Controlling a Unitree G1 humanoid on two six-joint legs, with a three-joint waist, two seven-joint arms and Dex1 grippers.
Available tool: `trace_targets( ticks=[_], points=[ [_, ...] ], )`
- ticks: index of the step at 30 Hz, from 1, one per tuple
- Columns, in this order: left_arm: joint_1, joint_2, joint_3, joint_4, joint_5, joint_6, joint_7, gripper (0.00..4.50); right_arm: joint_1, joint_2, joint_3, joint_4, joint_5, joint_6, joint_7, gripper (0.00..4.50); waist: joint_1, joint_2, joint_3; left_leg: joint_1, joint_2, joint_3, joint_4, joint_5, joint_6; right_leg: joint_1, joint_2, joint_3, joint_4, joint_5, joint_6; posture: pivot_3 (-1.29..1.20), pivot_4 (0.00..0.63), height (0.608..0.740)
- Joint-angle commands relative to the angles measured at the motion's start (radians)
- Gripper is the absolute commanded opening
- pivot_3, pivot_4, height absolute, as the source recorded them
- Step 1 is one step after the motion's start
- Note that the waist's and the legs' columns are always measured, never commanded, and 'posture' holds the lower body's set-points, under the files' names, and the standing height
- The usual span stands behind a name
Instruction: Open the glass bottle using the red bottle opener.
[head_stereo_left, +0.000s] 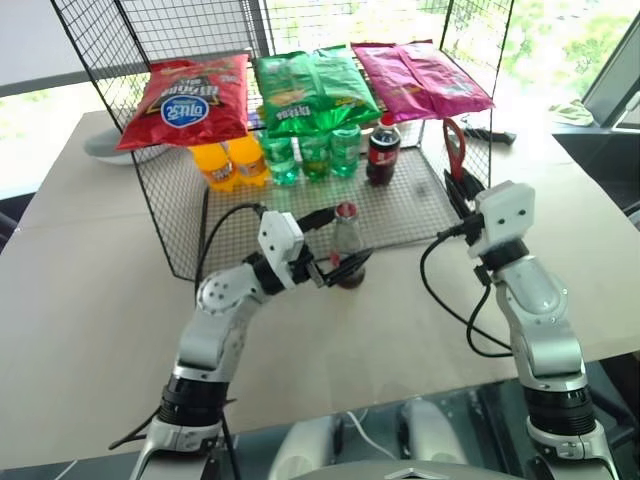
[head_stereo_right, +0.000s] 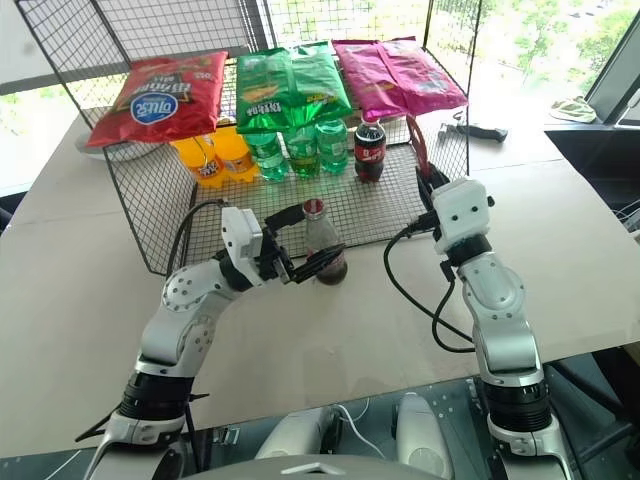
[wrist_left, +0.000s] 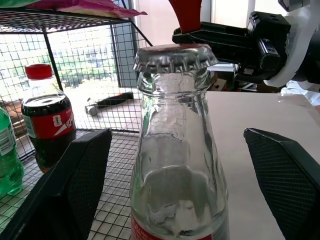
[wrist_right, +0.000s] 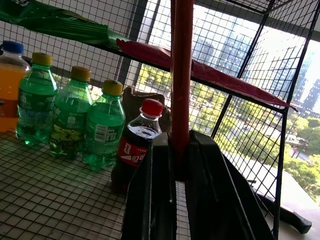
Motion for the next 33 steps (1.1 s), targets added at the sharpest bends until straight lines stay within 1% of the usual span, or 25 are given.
trace_targets(
  ticks=[1, 15, 16, 17, 20, 22, 33],
  points=[
    [-0.027, -0.013, -0.008, -0.03, -0.022, -0.018, -0.005, 4.38, -0.011, -0.007, 0.002, -0.016, 0.003, -0.03, 0.006, 0.0, 0.0, 0.0, 0.0, 0.0, 0.0, 0.0, 0.0, 0.0, 0.0, 0.0, 0.0, 0.0, 0.0, 0.0, 0.0, 0.0, 0.15, 0.74],
    [-0.03, -0.034, -0.025, 0.002, 0.007, -0.053, 0.007, 4.38, -0.023, -0.016, -0.002, -0.01, -0.003, -0.033, 0.018, 0.0, 0.001, 0.0, 0.0, 0.0, 0.0, 0.0, 0.0, 0.0, 0.0, 0.0, 0.0, 0.0, 0.0, 0.0, 0.0, 0.0, 0.15, 0.74],
    [-0.03, -0.034, -0.023, 0.003, 0.006, -0.054, 0.008, 3.87, -0.023, -0.016, -0.001, -0.009, -0.003, -0.034, 0.019, 0.0, 0.001, 0.0, 0.0, 0.0, 0.0, 0.0, 0.0, 0.0, 0.0, 0.0, 0.0, 0.0, 0.0, 0.0, 0.0, 0.0, 0.15, 0.74],
    [-0.03, -0.034, -0.022, 0.004, 0.005, -0.055, 0.009, 3.87, -0.024, -0.017, -0.001, -0.009, -0.003, -0.034, 0.019, 0.0, 0.001, 0.0, 0.0, 0.0, 0.0, 0.0, 0.0, 0.0, 0.0, 0.0, 0.0, 0.0, 0.0, 0.0, 0.0, 0.0, 0.15, 0.74],
    [-0.03, -0.039, -0.013, 0.005, -0.005, -0.056, 0.017, 2.11, -0.026, -0.016, 0.002, -0.005, -0.004, -0.036, 0.02, 0.0, 0.001, 0.0, 0.0, 0.0, 0.0, 0.0, 0.0, 0.0, 0.0, 0.0, 0.0, 0.0, -0.001, 0.0, 0.0, 0.0, 0.15, 0.74],
    [-0.03, -0.044, -0.007, 0.005, -0.015, -0.053, 0.028, 1.54, -0.027, -0.015, 0.003, -0.002, -0.005, -0.038, 0.02, 0.0, 0.001, 0.0, 0.0, 0.0, 0.0, 0.0, 0.0, 0.0, 0.0, 0.001, 0.0, 0.0, -0.001, 0.0, 0.0, 0.0, 0.15, 0.74],
    [-0.017, -0.028, -0.024, 0.021, 0.009, -0.069, 0.019, 1.54, -0.03, -0.016, 0.012, 0.004, -0.008, -0.04, 0.024, 0.0, 0.001, 0.0, 0.0, 0.001, 0.0, 0.0, 0.0, 0.0, 0.0, 0.001, 0.0, 0.0, -0.001, 0.0, 0.0, 0.0, 0.15, 0.74]
  ],
)
